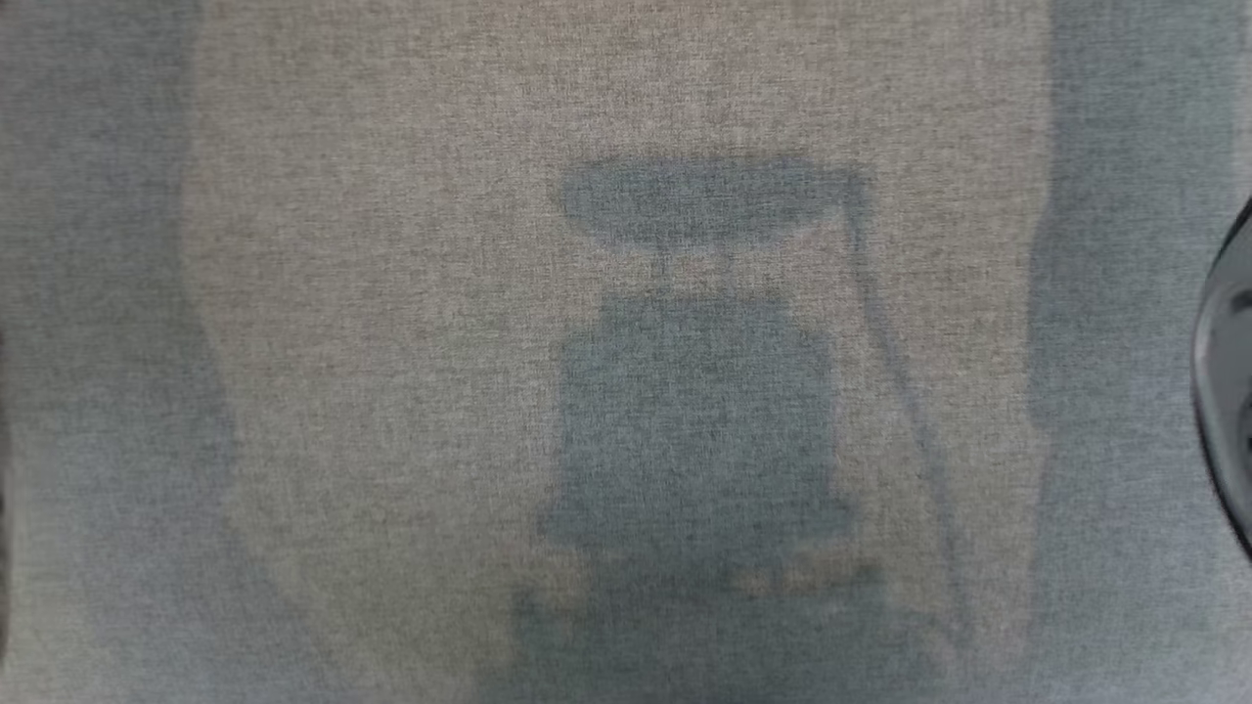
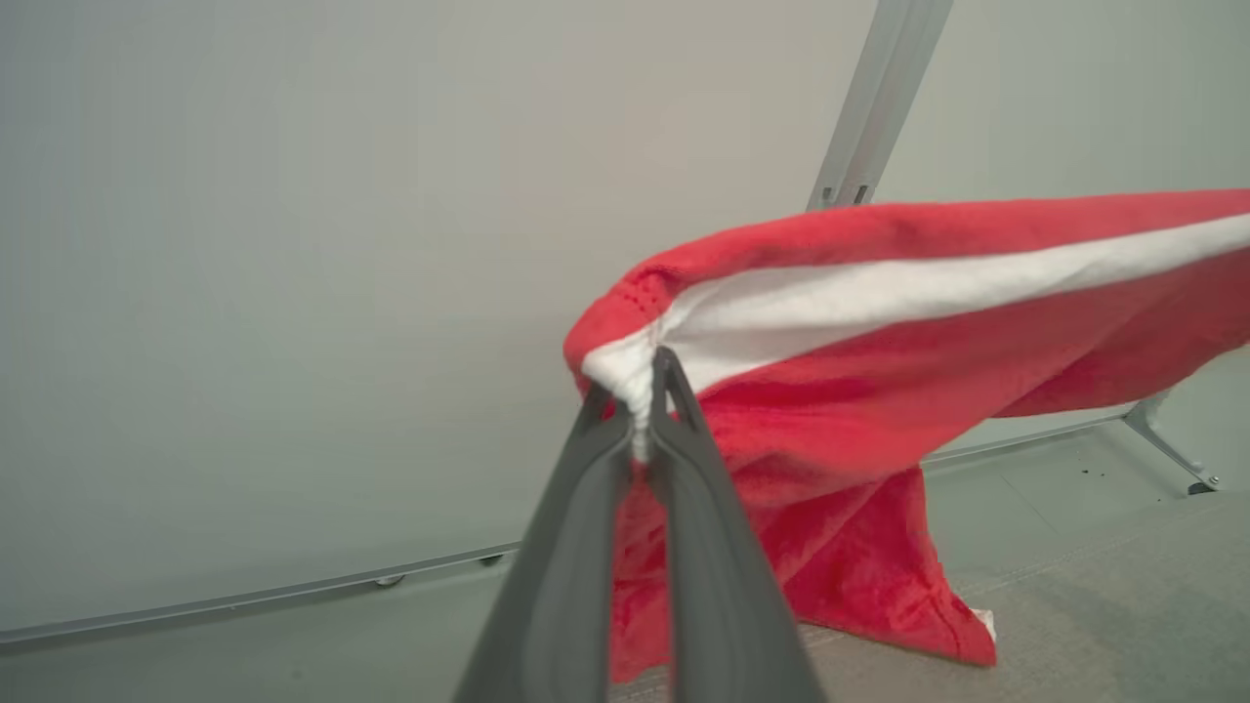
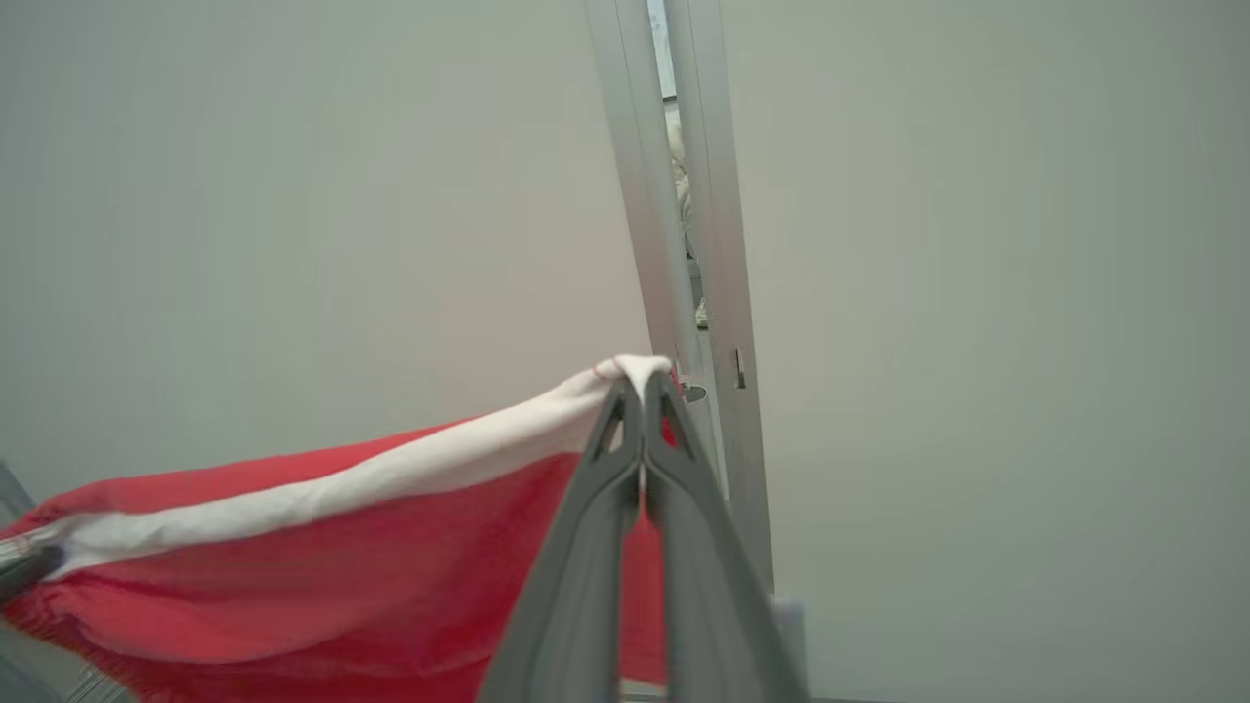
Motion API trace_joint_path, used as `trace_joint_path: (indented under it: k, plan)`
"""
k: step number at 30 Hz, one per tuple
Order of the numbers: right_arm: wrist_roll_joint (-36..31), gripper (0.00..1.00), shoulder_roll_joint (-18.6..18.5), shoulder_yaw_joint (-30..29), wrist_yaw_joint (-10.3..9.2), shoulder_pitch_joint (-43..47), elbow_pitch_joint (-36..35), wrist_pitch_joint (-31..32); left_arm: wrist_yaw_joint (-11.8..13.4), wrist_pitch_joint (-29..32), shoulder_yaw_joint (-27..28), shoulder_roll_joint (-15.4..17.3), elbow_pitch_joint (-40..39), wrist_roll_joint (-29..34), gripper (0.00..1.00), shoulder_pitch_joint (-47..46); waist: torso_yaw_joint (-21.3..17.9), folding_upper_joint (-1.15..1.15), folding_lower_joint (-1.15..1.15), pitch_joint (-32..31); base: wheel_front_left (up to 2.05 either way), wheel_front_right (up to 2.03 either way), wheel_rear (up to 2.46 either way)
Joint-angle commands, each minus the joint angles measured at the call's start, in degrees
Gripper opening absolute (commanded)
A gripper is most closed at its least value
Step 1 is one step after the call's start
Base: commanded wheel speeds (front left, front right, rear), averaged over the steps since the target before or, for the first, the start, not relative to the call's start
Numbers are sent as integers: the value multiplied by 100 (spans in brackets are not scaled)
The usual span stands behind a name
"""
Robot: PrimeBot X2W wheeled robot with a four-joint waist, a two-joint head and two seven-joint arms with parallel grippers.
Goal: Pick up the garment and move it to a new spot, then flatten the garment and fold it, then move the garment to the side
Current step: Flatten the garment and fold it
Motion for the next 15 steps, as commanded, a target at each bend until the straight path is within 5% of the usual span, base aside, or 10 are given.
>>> trace_joint_path:
  k: [1,7,15]
  plan:
    - [161,0,-11,154,-8,367,123,-192,-134,-372,-151,20,225,15,0,310,-22,42,-2,208,0,0,0]
    - [957,0,-282,714,-5,1923,-101,-525,-225,-1178,-671,236,581,-407,0,1328,-204,42,-2,30,0,0,0]
    - [2193,0,-979,879,-5,4360,-1441,-552,-213,-1847,-1248,763,-131,-1278,0,2996,-295,42,-2,-717,0,0,0]
